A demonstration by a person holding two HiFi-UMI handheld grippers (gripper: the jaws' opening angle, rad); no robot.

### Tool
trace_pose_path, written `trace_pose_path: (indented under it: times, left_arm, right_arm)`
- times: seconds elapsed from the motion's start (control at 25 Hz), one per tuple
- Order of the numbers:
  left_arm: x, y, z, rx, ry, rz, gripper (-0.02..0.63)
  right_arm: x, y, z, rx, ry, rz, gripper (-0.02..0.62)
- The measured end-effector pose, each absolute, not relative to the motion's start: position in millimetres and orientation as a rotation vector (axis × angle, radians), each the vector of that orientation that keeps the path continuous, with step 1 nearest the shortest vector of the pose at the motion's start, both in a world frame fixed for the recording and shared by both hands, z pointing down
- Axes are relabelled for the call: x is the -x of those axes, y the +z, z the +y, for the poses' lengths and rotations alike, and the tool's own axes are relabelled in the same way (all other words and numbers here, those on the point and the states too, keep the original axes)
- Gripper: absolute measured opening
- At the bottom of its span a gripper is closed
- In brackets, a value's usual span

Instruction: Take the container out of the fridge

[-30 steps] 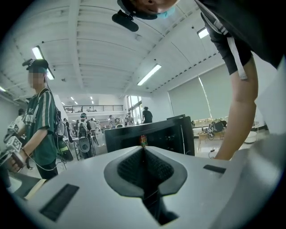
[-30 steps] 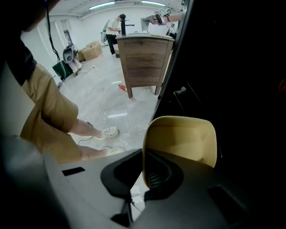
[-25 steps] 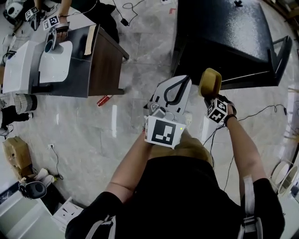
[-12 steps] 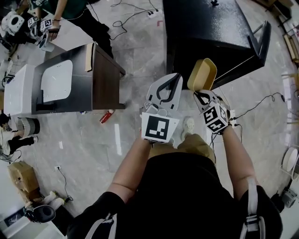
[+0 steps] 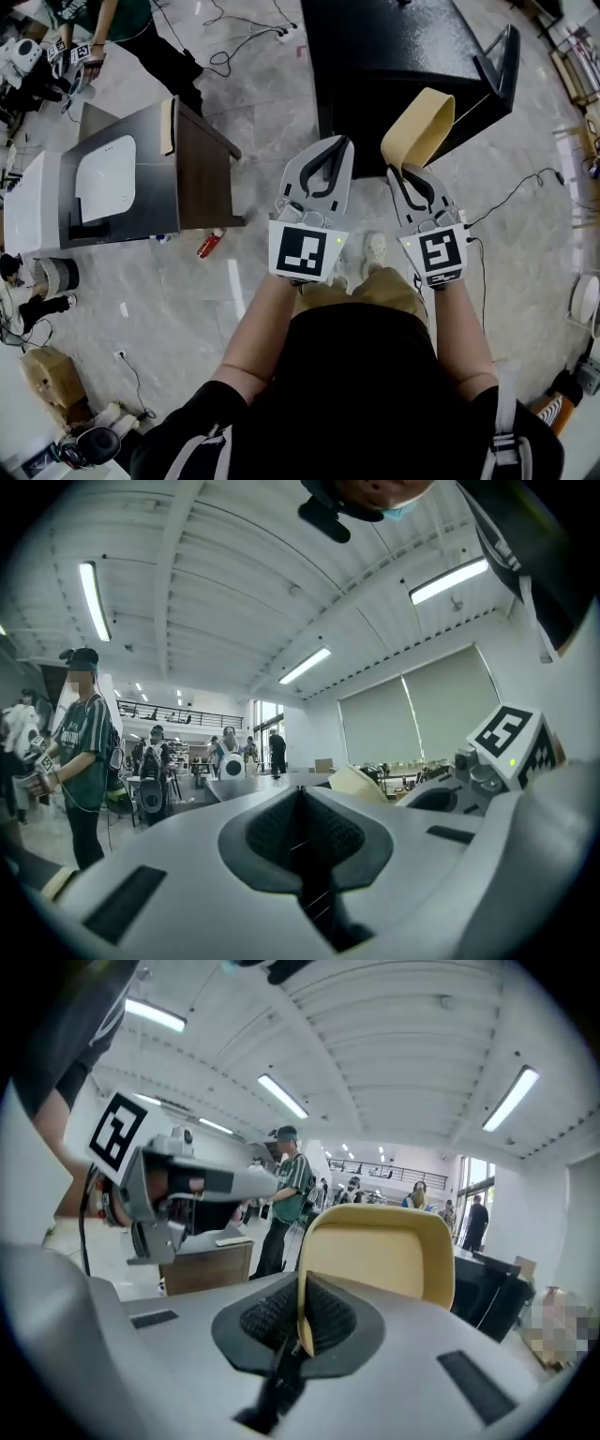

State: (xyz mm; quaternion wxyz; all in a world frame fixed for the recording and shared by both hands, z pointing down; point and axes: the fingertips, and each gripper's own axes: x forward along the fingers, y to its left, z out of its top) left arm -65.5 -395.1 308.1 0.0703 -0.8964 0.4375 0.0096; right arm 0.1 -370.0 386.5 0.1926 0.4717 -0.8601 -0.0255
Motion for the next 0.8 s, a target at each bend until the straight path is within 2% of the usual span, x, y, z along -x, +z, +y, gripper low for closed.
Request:
trace_pose_path:
  times: [0.28,0.8]
  left_arm:
    - [54.9,306.1,-393.8,2.774,0.152,1.337,0.025]
    - [16.1,286.4,-361.1,2.731,0.104,1.245,0.025]
  right_arm:
    - [-3.6,338.8,-377.6,-1.500,-0.187,-2.502,0.038]
    - [-39.3,307.8,-339.4,-1.561,-0.179,-2.443,0.038]
